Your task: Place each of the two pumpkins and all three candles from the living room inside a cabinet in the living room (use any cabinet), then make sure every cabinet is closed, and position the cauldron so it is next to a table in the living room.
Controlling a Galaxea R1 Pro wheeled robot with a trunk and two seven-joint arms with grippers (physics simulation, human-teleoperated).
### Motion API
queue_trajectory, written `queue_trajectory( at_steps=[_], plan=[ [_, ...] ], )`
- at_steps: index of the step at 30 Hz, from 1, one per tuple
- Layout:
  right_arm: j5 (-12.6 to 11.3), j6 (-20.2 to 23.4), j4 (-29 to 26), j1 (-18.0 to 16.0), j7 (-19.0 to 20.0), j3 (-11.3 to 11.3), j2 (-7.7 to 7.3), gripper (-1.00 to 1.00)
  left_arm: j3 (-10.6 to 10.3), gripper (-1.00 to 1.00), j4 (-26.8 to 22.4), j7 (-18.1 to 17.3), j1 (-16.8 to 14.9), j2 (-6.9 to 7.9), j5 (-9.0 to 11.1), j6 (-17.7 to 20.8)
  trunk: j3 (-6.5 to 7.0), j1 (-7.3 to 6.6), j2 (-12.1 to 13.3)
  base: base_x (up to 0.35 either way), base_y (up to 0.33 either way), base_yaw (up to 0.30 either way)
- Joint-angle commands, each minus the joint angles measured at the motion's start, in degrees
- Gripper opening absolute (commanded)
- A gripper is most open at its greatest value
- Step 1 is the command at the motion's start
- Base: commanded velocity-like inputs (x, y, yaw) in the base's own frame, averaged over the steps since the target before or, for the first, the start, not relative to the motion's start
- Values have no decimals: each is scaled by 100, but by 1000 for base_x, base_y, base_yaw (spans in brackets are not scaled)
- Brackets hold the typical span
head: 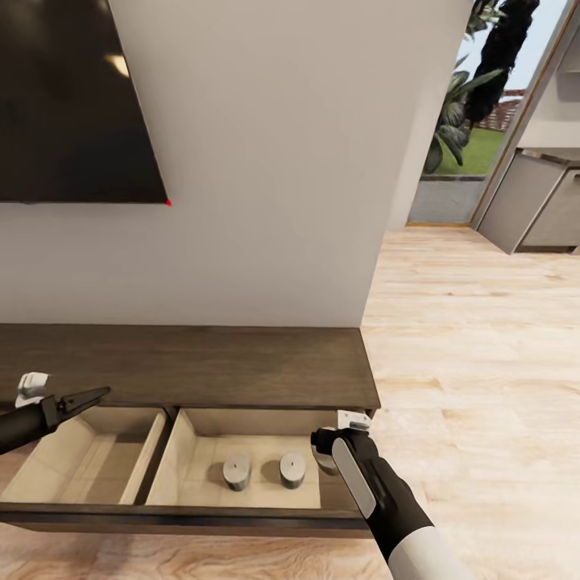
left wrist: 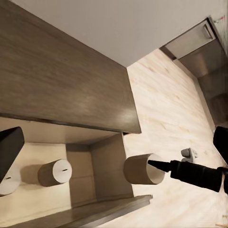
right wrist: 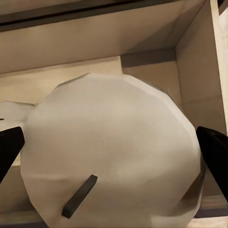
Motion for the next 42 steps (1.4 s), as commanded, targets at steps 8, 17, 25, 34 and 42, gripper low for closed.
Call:
queue_trajectory(
  at_steps=[8,17,25,34,42],
  plan=[
    [-46,-43,129,-27,-48,9,0,-100,92,100,-30,-1089,180,175,-43,32,-149,176,-325,0,0,0],
    [-50,-420,540,-159,-48,9,0,-100,101,100,-35,-1296,210,210,-37,32,-310,374,-686,0,0,0],
    [-55,-576,557,-162,-40,129,0,-100,95,100,-36,-1300,210,206,-36,32,-454,549,-1007,0,0,0],
    [-59,-611,550,-162,-39,393,0,-100,92,100,-36,-1300,210,201,-36,32,-615,747,-1367,0,0,0],
    [-59,-703,550,-162,-39,404,0,-100,103,100,-36,-1308,210,201,-19,27,-669,813,-1488,0,0,0]
  ],
)
